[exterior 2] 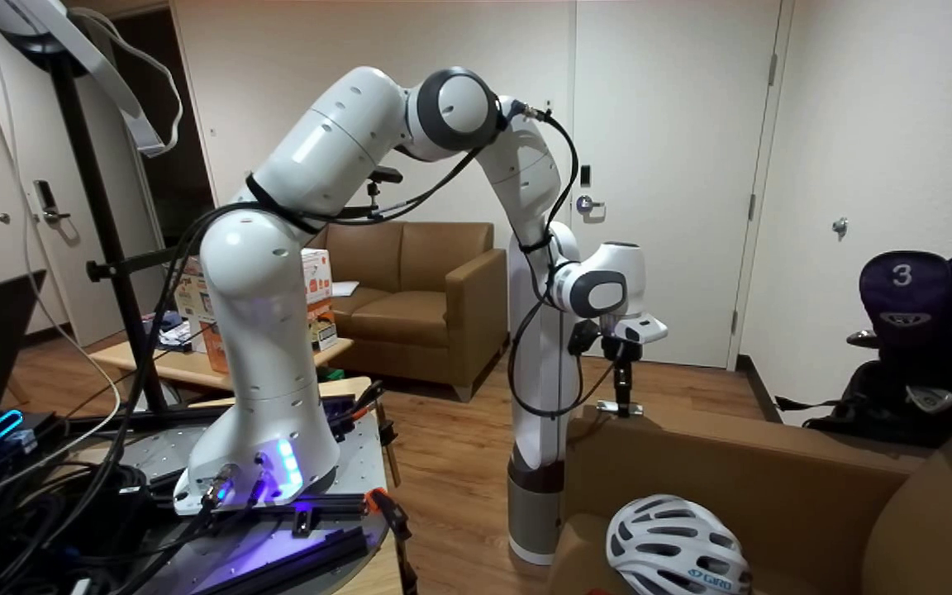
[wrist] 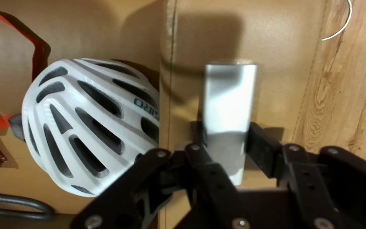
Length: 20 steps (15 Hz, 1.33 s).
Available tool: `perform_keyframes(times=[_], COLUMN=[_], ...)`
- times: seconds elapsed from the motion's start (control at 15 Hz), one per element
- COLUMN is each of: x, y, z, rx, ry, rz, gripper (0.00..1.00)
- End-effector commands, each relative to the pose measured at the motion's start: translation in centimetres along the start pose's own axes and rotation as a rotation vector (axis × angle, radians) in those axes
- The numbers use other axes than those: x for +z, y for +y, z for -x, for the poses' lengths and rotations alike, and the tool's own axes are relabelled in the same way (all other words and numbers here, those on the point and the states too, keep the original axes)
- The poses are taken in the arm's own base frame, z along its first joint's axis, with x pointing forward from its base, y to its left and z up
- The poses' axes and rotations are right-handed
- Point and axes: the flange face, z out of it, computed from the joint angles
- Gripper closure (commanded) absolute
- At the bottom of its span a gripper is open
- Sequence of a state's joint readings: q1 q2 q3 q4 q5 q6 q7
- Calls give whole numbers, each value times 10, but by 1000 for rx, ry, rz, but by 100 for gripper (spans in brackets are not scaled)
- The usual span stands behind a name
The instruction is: Take the object on the right arm of the sofa and place it on the left arm
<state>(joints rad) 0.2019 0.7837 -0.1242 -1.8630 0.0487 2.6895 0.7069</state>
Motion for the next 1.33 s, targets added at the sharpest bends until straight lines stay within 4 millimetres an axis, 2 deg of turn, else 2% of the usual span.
perform_keyframes(times=[0.0,0.13,0.4,0.73,1.13,1.27], x=[-3,-13,-37,-59,-74,-79], y=[3,8,32,84,169,179], z=[0,-2,-14,-27,-34,-25], rx=[24,23,61,141,249,228], ry=[-5,-8,18,39,27,11], rz=[12,16,17,36,55,33], gripper=[86,86,86,86,85,86])
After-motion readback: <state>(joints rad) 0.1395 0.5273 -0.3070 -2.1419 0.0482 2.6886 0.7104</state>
